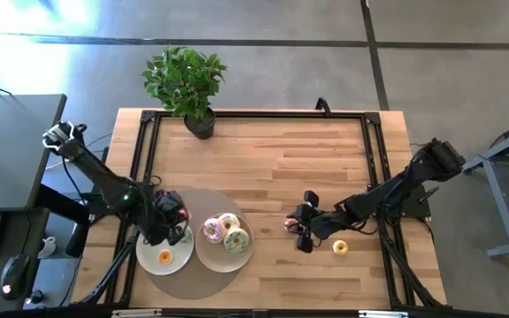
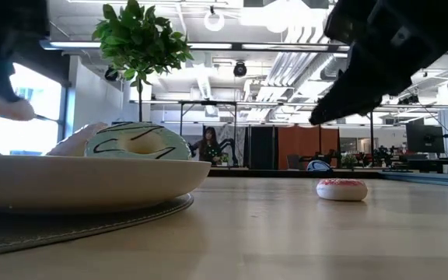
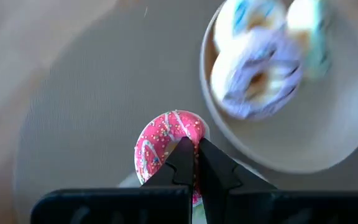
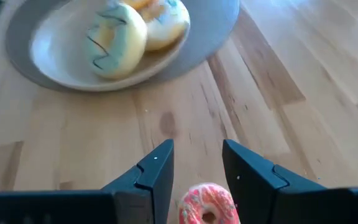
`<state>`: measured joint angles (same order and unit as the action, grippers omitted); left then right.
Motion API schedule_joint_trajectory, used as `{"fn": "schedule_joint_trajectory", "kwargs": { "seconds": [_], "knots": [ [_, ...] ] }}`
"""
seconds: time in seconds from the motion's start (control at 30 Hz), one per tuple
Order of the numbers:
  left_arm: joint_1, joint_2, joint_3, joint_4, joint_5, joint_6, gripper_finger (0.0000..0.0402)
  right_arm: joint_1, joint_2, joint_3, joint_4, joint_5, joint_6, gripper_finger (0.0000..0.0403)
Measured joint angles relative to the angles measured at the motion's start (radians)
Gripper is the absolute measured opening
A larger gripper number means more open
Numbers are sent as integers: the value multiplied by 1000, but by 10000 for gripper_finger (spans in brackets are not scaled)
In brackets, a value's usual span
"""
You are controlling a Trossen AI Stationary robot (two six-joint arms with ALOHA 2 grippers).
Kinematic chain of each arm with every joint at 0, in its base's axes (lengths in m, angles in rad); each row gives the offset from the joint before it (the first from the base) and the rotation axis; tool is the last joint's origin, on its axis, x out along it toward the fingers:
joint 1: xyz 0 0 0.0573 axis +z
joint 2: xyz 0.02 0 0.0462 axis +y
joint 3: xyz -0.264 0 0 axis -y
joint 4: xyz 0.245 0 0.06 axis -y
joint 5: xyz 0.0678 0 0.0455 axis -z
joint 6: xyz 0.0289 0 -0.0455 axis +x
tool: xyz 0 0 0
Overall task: Pick & Place donuts
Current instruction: Put the top small pink donut on the white plate
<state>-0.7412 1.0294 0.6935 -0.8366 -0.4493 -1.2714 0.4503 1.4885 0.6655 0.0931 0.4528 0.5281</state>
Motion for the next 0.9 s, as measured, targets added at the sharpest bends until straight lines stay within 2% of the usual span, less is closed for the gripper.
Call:
{"fn": "schedule_joint_trajectory", "kwargs": {
  "seconds": [0.17,0.37,0.57,0.77,0.9],
  "knots": [
    [-54,9,-60,2,92,-154,1,-28,39,-1,-90,1,63,135],
    [-99,55,-101,5,276,-292,1,-82,139,-1,-56,-46,74,156],
    [-125,129,-128,49,262,-312,1,-111,174,1,-34,-76,46,167],
    [-123,193,-132,99,292,-293,3,-111,174,1,-16,-95,35,154],
    [-123,210,-132,111,326,-281,33,-111,174,1,-20,-104,32,142]
  ]
}}
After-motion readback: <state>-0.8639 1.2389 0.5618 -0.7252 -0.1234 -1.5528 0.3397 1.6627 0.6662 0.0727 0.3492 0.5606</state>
